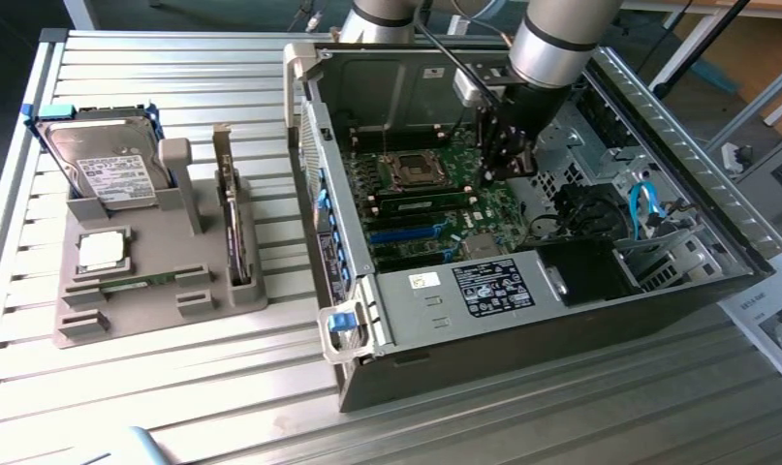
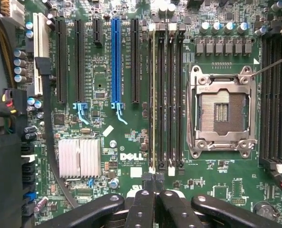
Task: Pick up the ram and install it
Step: 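Press down the ram until it locks into place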
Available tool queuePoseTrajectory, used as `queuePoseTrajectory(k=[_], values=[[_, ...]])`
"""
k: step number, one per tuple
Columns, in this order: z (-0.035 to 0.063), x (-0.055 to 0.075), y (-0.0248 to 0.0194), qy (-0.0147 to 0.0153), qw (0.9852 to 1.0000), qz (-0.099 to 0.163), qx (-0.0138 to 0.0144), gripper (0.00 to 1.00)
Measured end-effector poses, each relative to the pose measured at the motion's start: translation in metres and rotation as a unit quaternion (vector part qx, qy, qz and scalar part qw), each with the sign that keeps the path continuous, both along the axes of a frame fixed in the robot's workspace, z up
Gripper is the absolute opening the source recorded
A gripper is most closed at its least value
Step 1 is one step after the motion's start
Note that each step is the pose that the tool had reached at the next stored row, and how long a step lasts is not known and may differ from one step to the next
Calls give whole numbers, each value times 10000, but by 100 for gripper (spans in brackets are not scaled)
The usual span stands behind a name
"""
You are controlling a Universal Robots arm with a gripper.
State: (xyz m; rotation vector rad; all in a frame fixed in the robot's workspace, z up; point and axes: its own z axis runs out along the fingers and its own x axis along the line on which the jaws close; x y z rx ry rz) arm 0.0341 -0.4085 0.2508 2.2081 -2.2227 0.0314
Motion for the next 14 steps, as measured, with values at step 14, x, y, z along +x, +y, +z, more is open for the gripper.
queuePoseTrajectory(k=[14], values=[[-60, -109, 0, -2, 10000, 0, 0, 11]])
